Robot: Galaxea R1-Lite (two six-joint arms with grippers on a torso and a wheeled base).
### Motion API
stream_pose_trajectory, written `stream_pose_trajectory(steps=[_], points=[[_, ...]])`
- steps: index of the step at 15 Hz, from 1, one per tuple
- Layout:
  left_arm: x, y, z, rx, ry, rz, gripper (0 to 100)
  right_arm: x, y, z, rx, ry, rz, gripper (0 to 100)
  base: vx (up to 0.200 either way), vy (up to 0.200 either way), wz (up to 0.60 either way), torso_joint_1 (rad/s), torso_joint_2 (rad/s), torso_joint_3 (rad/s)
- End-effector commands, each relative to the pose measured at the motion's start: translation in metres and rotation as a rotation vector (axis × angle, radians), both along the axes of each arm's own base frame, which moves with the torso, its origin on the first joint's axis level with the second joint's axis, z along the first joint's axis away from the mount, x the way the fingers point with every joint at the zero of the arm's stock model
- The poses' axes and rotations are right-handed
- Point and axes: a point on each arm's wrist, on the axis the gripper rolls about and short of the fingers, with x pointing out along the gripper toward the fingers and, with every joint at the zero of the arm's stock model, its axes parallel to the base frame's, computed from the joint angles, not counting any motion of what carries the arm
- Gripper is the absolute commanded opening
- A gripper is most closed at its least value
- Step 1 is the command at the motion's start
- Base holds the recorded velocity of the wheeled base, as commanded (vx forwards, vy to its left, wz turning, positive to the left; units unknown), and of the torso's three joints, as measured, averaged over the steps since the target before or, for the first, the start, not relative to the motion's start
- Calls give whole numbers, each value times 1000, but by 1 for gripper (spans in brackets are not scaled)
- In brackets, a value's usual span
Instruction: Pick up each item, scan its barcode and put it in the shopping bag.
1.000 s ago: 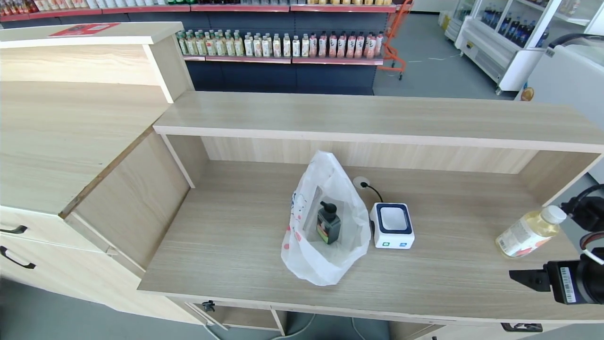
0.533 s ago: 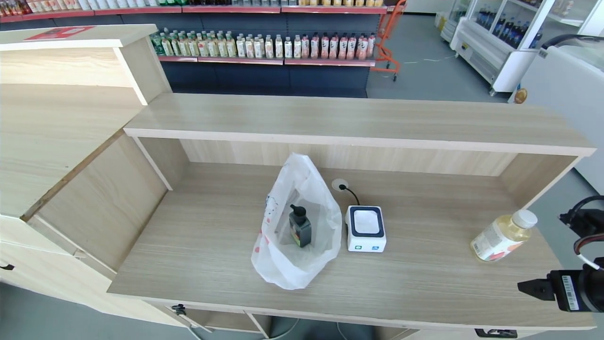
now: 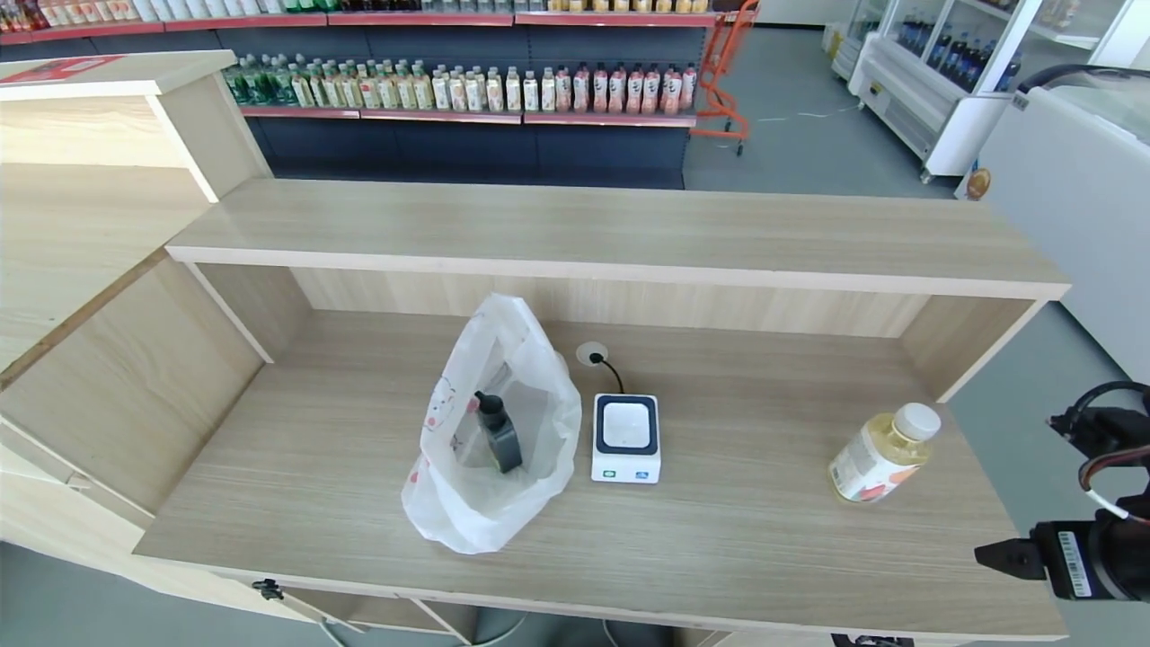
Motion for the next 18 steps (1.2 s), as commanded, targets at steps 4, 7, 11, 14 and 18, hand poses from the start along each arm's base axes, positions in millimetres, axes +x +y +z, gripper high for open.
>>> stream_pose_trajectory(steps=[4, 7, 11, 14, 18], points=[[0, 0, 0, 0, -1, 0, 100, 5, 2, -14, 37, 71, 27, 100, 0, -150, 0, -1, 1, 4], [0, 0, 0, 0, -1, 0, 100, 24, 5, -25, 117, -1, 91, 100, 0, 0, 0, 0, 0, 0], [0, 0, 0, 0, -1, 0, 100, 32, 9, -63, 214, -150, 211, 100, 0, 0, 0, 0, 0, 0], [0, 0, 0, 0, -1, 0, 100, 42, 15, -86, 193, -194, 259, 100, 0, 0, 0, 0, 0, 0], [0, 0, 0, 0, -1, 0, 100, 75, 17, -109, 119, -319, 319, 100, 0, 0, 0, 0, 0, 0]])
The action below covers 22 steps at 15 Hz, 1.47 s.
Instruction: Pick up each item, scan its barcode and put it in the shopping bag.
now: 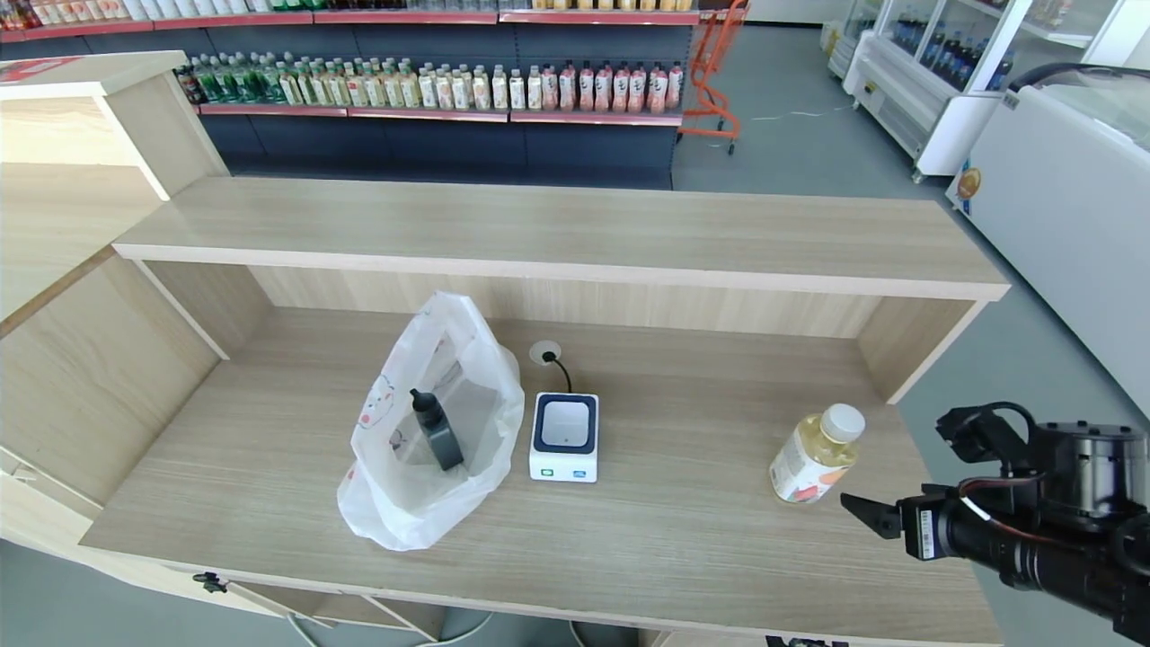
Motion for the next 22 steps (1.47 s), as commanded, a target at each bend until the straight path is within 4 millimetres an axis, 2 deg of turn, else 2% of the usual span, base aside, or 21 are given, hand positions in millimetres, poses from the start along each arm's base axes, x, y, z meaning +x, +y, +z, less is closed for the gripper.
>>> stream_pose_trajectory(steps=[1, 8, 12, 14, 18, 22], points=[[0, 0, 0, 0, -1, 0, 100, 15, 3, -37, -24, 51, 20, 100, 0, 0, 0, 0, 0, 0], [0, 0, 0, 0, -1, 0, 100, 41, 10, -65, -32, -69, 55, 100, 0, 0, 0, 0, 0, 0], [0, 0, 0, 0, -1, 0, 100, 56, 21, -76, -32, -112, 111, 100, 0, 0, 0, 0, 0, 0], [0, 0, 0, 0, -1, 0, 100, 61, 22, -77, -40, -126, 116, 100, 0, 0, 0, 0, 0, 0], [0, 0, 0, 0, -1, 0, 100, 99, 35, -74, -33, -251, 139, 100, 0, 0, 0, 0, 0, 0], [0, 0, 0, 0, -1, 0, 100, 113, 48, -82, -62, -283, 183, 100, 0, 0, 0, 0, 0, 0]])
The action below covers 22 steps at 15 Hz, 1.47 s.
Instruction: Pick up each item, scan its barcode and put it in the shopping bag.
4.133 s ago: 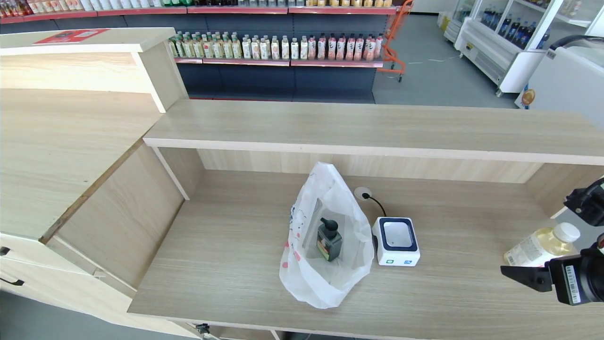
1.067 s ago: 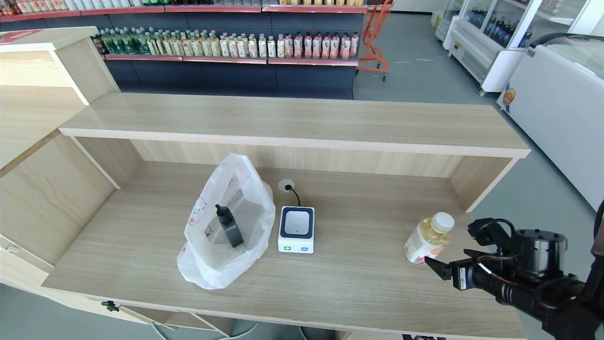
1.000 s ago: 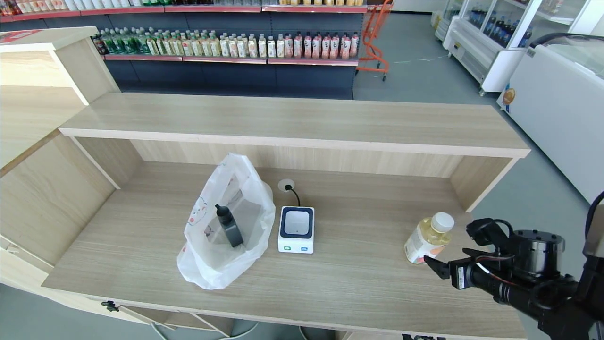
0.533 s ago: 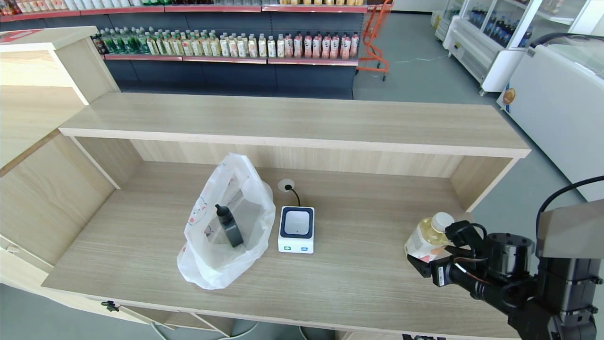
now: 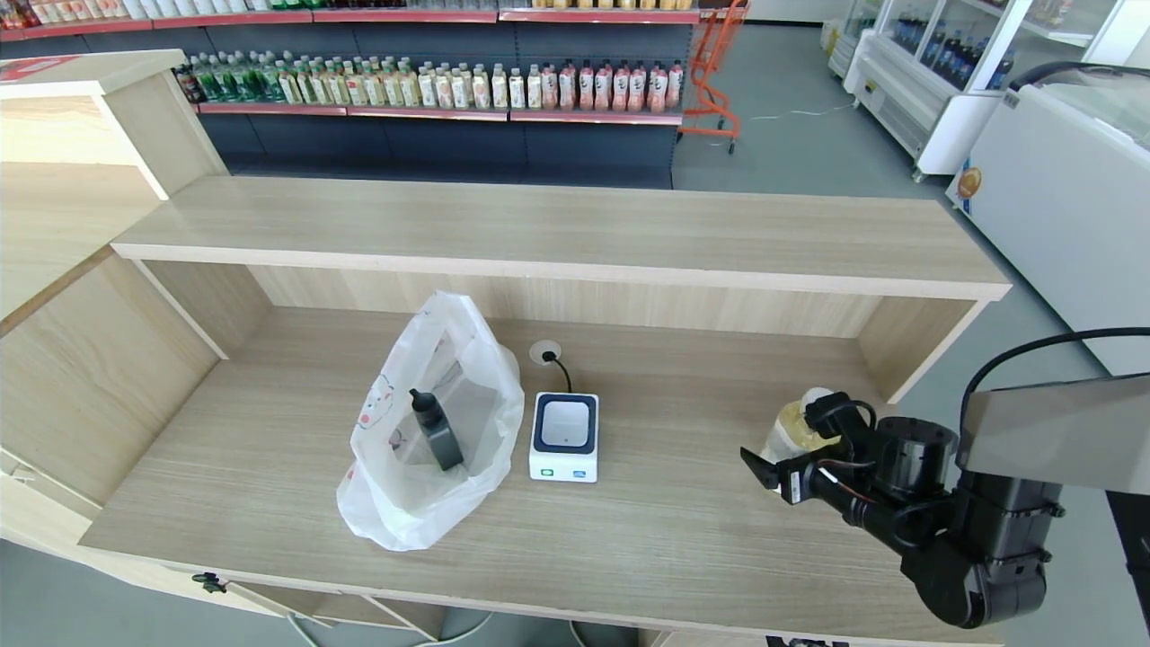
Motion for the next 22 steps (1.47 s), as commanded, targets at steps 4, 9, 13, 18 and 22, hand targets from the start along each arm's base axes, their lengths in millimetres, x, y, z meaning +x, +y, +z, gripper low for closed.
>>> stream_pose_trajectory(steps=[4, 9, 13, 18, 22], points=[[0, 0, 0, 0, -1, 0, 100, 21, 8, 0, -28, -77, 27, 100, 0, 0, 0, 0, 0, 0], [0, 0, 0, 0, -1, 0, 100, 25, 8, 6, -51, -114, 29, 0, 0, 0, 0, 0, 0, 0], [0, 0, 0, 0, -1, 0, 100, 22, 6, 7, -138, -134, 36, 0, 0, 0, 0, 0, 0, 0], [0, 0, 0, 0, -1, 0, 100, -9, 6, 39, 41, -90, 10, 0, 0, 0, 0, 0, 0, 0], [0, 0, 0, 0, -1, 0, 100, -47, 15, 111, 389, -43, 259, 0, 0, 0, 0, 0, 0, 0]])
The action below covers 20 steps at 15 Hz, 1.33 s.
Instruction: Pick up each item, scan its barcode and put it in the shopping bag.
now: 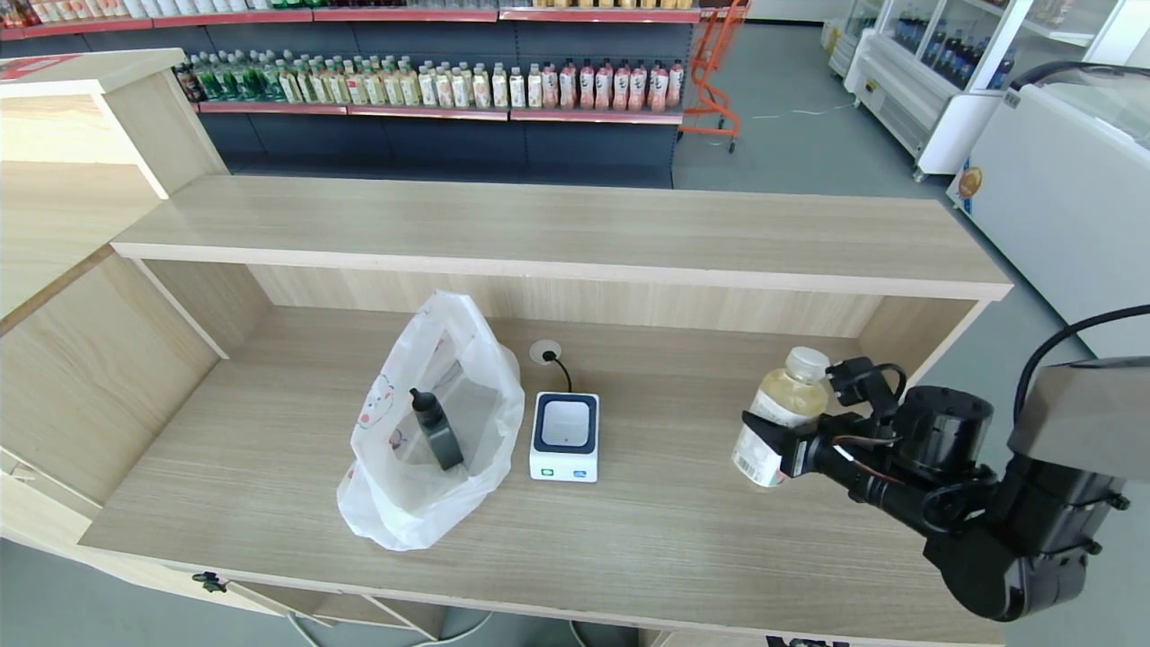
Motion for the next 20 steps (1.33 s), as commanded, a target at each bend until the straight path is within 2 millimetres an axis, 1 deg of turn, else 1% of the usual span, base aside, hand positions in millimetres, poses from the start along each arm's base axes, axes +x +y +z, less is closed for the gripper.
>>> stream_pose_trajectory(steps=[1, 3, 4, 6, 7, 9, 13, 16, 20], points=[[0, 0, 0, 0, -1, 0, 100, -38, 6, 68, 181, 7, 186, 0, 0, 0, 0, 0, 0, 0], [0, 0, 0, 0, -1, 0, 100, -55, 17, 84, 196, 55, 298, 0, 0, 0, 0, 0, 0, 0], [0, 0, 0, 0, -1, 0, 100, -59, 21, 87, 199, 65, 324, 0, 0, 0, 0, 0, 0, 0], [0, 0, 0, 0, -1, 0, 100, -72, 43, 96, 252, 115, 429, 0, 0, 0, 0, 0, 0, 0], [0, 0, 0, 0, -1, 0, 100, -78, 50, 98, 254, 138, 469, 0, 0, 0, 0, 0, 0, 0], [0, 0, 0, 0, -1, 0, 100, -83, 58, 103, 249, 168, 521, 0, 0, 0, 0, 0, 0, 0], [0, 0, 0, 0, -1, 0, 100, -90, 63, 108, 244, 202, 601, 0, 0, 0, 0, 0, 0, 0], [0, 0, 0, 0, -1, 0, 100, -95, 71, 117, 259, 245, 642, 0, 0, 0, 0, 0, 0, 0], [0, 0, 0, 0, -1, 0, 100, -101, 76, 124, 266, 239, 702, 0, 0, 0, 0, 0, 0, 0]])
